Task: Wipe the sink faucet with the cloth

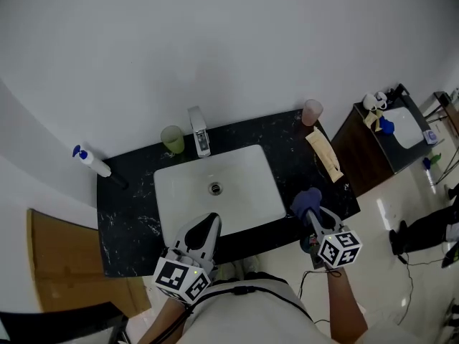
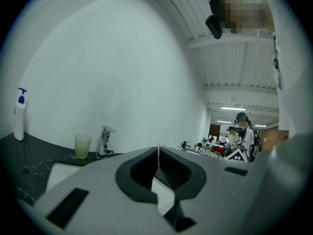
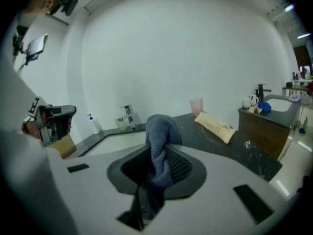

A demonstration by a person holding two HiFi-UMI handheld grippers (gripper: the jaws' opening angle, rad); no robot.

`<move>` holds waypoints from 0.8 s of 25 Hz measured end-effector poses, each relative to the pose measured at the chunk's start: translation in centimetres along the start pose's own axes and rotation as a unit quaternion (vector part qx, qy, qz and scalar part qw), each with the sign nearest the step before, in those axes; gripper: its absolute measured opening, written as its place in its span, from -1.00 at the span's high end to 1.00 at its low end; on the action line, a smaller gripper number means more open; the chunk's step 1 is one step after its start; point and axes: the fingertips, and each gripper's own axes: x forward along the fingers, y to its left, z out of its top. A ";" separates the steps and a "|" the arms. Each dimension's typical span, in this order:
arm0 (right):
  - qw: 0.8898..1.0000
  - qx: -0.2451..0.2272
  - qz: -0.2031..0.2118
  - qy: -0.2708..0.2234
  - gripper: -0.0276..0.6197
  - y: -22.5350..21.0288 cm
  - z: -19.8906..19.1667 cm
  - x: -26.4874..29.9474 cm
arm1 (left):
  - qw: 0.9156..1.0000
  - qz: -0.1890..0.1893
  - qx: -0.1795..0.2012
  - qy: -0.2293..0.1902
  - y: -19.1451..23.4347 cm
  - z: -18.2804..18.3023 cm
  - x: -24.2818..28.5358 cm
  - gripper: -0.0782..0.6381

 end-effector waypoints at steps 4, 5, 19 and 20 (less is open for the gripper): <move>0.997 0.047 -0.009 0.056 0.69 -1.1 -4.2 1.9 | 1.000 -0.001 0.004 -0.004 -0.1 0.2 -0.4 0.75; 0.996 0.043 -0.014 0.071 0.69 -1.3 -5.0 2.3 | 1.000 0.000 0.005 -0.005 0.0 0.2 -0.5 0.75; 0.985 -0.087 -0.037 0.147 0.21 -0.7 -5.9 3.5 | 1.000 0.025 0.006 -0.003 0.9 1.4 -1.8 0.75; 0.985 -0.086 -0.033 0.144 0.19 -0.5 -5.7 3.3 | 1.000 0.027 0.005 -0.003 0.9 1.4 -1.8 0.75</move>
